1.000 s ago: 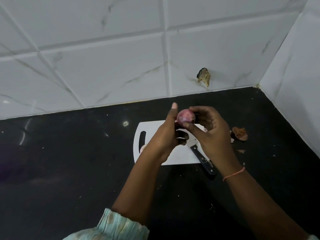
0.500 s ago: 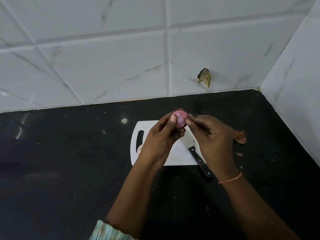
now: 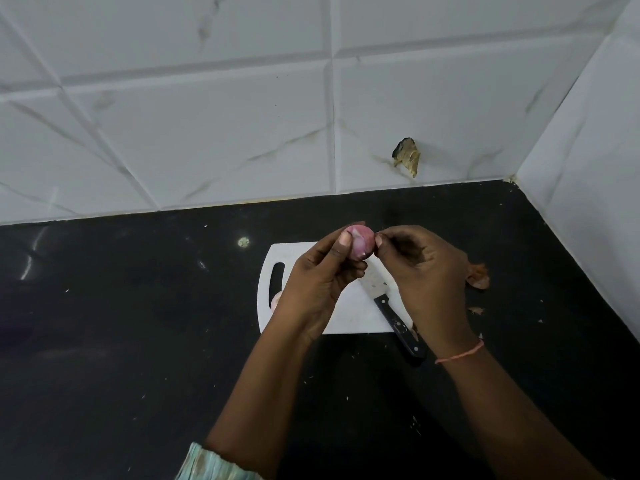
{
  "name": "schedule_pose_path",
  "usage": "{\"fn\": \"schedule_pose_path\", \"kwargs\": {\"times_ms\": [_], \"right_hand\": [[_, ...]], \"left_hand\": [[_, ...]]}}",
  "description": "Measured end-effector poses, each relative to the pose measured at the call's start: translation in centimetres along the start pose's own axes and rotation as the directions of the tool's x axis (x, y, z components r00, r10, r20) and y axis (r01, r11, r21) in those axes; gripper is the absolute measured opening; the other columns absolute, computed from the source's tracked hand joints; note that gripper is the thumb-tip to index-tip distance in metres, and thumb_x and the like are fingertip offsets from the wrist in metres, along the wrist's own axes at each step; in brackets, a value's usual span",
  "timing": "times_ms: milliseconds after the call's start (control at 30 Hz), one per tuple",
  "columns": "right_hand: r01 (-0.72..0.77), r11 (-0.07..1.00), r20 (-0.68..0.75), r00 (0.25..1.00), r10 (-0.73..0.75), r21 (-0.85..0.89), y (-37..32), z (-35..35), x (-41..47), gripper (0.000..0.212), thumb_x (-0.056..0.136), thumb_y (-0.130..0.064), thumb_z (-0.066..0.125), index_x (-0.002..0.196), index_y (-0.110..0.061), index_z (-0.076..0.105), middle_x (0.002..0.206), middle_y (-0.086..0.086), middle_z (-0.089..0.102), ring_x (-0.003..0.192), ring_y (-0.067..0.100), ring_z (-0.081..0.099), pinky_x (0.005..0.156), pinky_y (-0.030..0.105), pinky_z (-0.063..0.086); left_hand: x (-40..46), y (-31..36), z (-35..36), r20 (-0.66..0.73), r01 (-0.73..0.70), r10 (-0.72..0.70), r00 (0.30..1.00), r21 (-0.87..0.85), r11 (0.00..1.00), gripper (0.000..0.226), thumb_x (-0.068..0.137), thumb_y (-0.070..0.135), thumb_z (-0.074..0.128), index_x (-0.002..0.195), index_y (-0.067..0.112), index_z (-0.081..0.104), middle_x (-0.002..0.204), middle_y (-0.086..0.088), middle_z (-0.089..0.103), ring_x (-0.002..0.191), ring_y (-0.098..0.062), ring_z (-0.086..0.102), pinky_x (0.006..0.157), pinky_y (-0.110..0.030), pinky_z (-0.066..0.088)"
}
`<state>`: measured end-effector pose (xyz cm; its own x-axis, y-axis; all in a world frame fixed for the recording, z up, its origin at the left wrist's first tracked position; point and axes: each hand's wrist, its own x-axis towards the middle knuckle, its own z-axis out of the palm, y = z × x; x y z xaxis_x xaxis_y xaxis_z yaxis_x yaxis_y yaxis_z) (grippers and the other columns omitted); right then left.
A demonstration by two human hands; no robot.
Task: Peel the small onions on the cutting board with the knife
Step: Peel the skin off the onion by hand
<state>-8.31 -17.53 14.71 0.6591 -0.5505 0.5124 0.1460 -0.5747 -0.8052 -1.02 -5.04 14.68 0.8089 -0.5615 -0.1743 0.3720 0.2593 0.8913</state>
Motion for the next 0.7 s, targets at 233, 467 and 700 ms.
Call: {"fn": "schedule_pose_path", "kwargs": {"times_ms": [233, 467, 700], "right_hand": [[-0.055, 0.991, 0.097, 0.994, 0.043, 0.121, -1.0, 0.2, 0.1, 0.024, 0.082, -0.027, 0.073, 0.104, -0.017, 0.07, 0.093, -0.007, 0.071, 0.089, 0.002, 0.069, 0.08, 0.014, 0.054], [0.043, 0.999, 0.043, 0.998, -0.042, -0.023, -0.1, 0.1, -0.2, 0.019, 0.089, -0.022, 0.068, 0.098, -0.006, 0.074, 0.088, 0.003, 0.072, 0.082, 0.009, 0.067, 0.078, 0.02, 0.056], [0.1, 0.993, 0.036, 0.995, -0.098, -0.059, -0.4, 0.3, -0.2, 0.028, 0.088, -0.031, 0.065, 0.096, -0.006, 0.074, 0.088, 0.004, 0.073, 0.079, 0.007, 0.066, 0.075, 0.018, 0.056]], "left_hand": [[-0.1, 0.2, 0.4, -0.014, -0.067, 0.069, 0.998, 0.077, 0.995, 0.043, 0.085, 0.036, 0.062, 0.119, 0.012, 0.07, 0.099, -0.004, 0.073, 0.083, -0.013, 0.063, 0.079, -0.024, 0.053], [-0.2, 0.3, 0.6, -0.035, -0.069, 0.072, 0.997, 0.091, 0.993, 0.045, 0.084, 0.036, 0.062, 0.119, 0.011, 0.07, 0.107, -0.002, 0.075, 0.084, -0.009, 0.065, 0.078, -0.023, 0.053], [-0.2, 0.3, 0.4, -0.052, -0.058, 0.063, 0.997, 0.087, 0.994, 0.047, 0.084, 0.035, 0.062, 0.121, 0.007, 0.069, 0.103, -0.003, 0.074, 0.078, -0.011, 0.063, 0.076, -0.024, 0.054]]}}
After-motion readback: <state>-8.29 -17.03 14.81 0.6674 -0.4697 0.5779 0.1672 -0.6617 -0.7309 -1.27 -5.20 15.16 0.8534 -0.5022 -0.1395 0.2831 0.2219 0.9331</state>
